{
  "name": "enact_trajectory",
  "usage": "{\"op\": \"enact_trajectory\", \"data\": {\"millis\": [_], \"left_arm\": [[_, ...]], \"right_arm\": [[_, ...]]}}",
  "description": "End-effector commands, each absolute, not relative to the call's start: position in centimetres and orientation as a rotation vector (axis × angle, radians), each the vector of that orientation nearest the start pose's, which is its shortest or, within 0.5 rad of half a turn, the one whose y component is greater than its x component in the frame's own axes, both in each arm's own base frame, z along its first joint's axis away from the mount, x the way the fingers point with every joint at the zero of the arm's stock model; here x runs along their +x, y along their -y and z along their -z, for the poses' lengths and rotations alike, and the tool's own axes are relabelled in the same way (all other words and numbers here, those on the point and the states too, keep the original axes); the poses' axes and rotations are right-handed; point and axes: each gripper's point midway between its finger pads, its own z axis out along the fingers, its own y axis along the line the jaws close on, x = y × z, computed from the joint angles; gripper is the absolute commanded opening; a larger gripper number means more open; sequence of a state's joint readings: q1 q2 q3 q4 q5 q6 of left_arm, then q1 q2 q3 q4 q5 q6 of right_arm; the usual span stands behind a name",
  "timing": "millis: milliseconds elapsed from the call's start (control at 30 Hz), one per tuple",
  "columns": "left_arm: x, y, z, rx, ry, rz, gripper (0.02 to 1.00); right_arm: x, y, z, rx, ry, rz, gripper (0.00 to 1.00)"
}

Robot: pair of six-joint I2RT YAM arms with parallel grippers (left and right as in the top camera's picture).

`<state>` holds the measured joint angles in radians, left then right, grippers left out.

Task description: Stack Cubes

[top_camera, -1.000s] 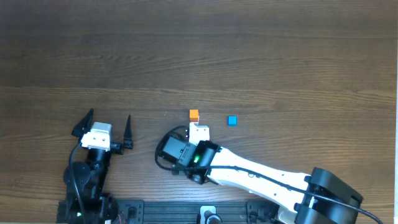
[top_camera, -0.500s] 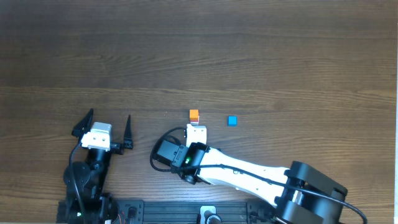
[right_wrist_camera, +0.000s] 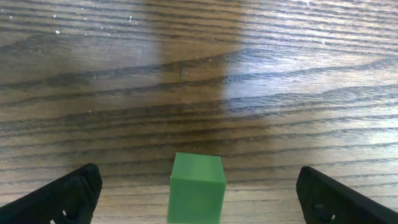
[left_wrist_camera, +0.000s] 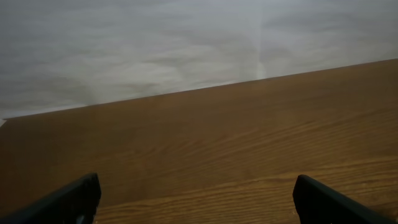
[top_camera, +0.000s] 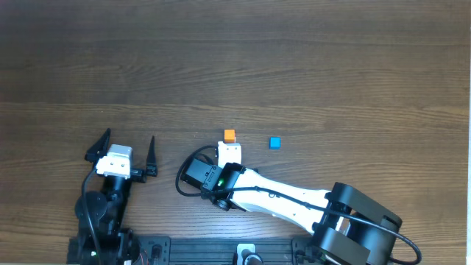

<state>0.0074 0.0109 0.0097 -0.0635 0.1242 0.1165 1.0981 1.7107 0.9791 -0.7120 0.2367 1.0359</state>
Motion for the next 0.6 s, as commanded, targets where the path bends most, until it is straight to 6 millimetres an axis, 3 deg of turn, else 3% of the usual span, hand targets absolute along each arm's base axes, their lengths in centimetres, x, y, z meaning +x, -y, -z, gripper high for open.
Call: {"op": "enact_trajectory", "data": {"millis": [33, 600], "left_arm": [[24.5, 2.1, -16.0, 0.205, -1.619, 0.0, 1.0], [24.5, 2.1, -16.0, 0.205, -1.619, 0.0, 1.0]], "right_arm": [[18.3, -25.6, -1.5, -0.079, -2.855, 0.031, 0.993], [17.1, -25.9, -0.2, -0.043, -2.919, 0.001, 0.939]]}}
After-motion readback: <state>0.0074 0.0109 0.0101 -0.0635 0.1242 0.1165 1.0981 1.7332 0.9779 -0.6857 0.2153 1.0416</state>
